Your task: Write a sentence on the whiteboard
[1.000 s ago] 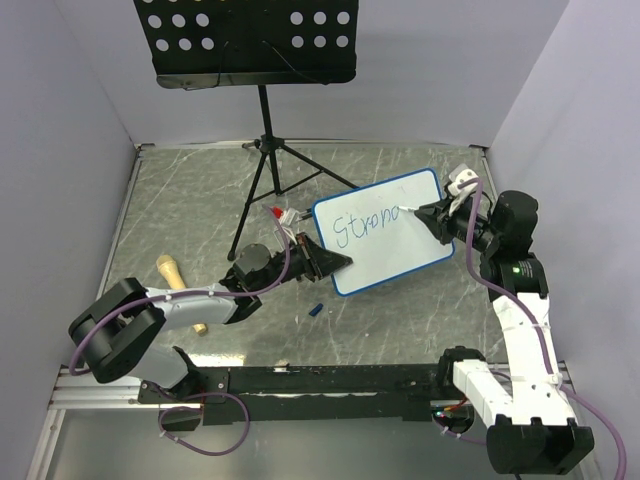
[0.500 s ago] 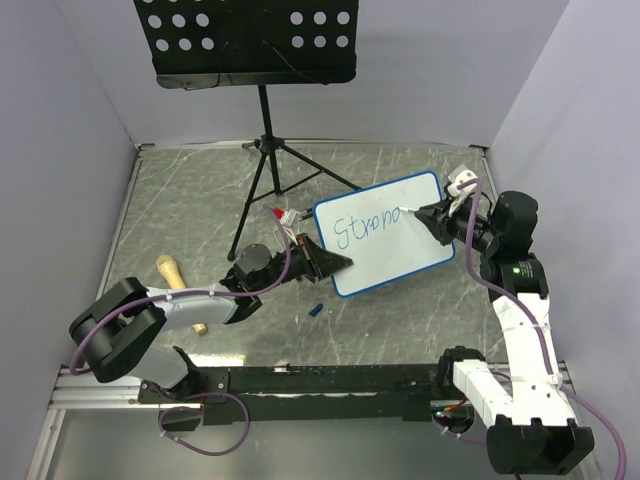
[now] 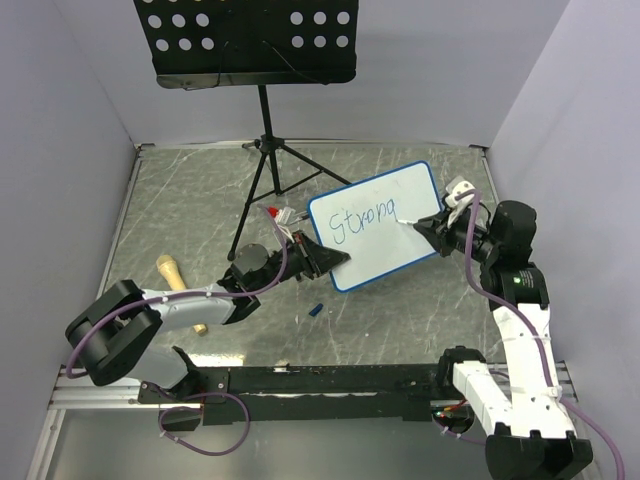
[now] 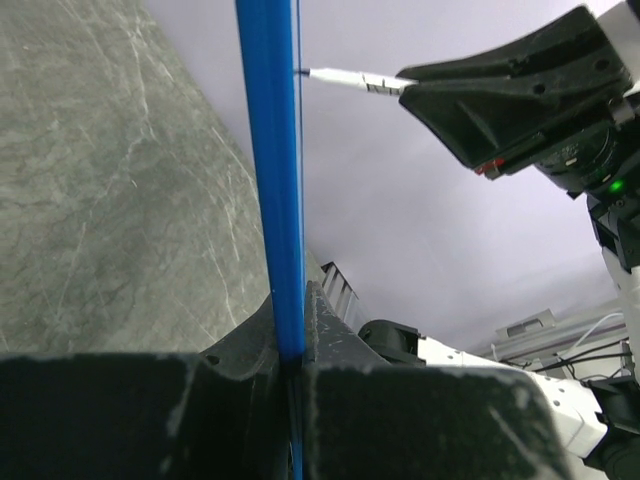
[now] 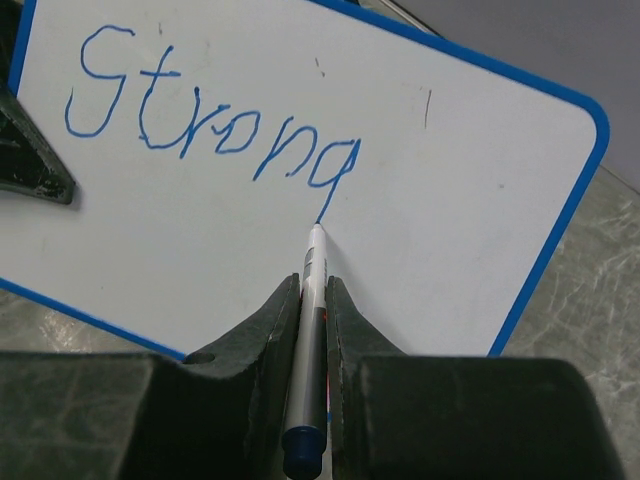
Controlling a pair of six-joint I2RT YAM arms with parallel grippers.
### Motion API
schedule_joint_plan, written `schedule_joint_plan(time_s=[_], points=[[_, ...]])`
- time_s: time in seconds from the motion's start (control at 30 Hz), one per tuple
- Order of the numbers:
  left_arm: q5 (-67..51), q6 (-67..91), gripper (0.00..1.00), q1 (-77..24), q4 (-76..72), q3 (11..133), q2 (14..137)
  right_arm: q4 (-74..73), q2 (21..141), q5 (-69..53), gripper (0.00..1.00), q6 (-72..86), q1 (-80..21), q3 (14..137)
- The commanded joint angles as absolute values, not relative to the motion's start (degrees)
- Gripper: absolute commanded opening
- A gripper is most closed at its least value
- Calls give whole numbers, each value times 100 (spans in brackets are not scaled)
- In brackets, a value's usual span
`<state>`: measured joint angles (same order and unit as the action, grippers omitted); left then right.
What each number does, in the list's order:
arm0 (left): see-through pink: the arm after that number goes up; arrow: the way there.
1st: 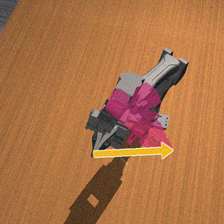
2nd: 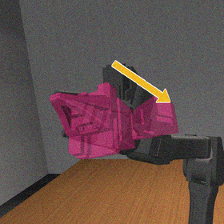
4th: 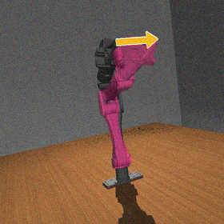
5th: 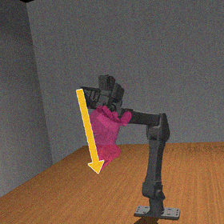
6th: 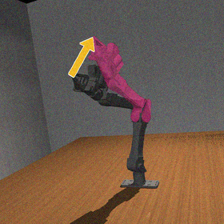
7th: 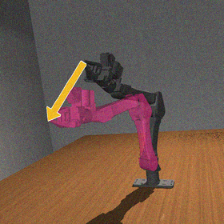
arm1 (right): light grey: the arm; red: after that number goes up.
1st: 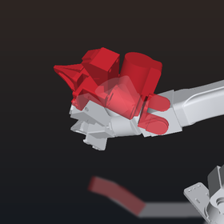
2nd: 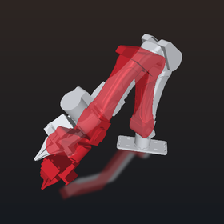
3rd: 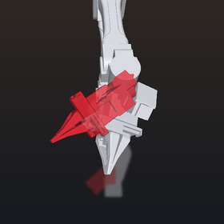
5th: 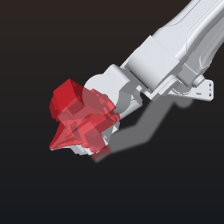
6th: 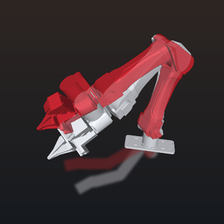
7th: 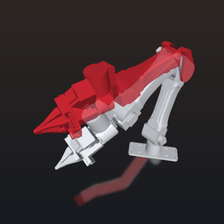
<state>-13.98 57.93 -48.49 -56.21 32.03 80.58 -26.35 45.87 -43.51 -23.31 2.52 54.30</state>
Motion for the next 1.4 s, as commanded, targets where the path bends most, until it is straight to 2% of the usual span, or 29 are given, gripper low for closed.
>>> schedule_joint_plan(time_s=[0.0, 0.57, 1.0, 1.37], points=[[-1301, 5766, 1, -4834, -6680, 3252, 7638, -2830, 4474, -4517, 0, -2399, 290, 5309], [-1485, 5871, 1, -4825, -6820, 3278, 7769, -2585, 4702, -4860, 0, -1802, 114, 5432], [-1432, 5889, 1, -4834, -6847, 3138, 7699, -2039, 4869, -5194, 0, -976, 193, 6372], [-1529, 5854, 1, -4825, -6812, 2988, 7462, -2066, 4711, -4984, 0, -1230, 395, 6196]])
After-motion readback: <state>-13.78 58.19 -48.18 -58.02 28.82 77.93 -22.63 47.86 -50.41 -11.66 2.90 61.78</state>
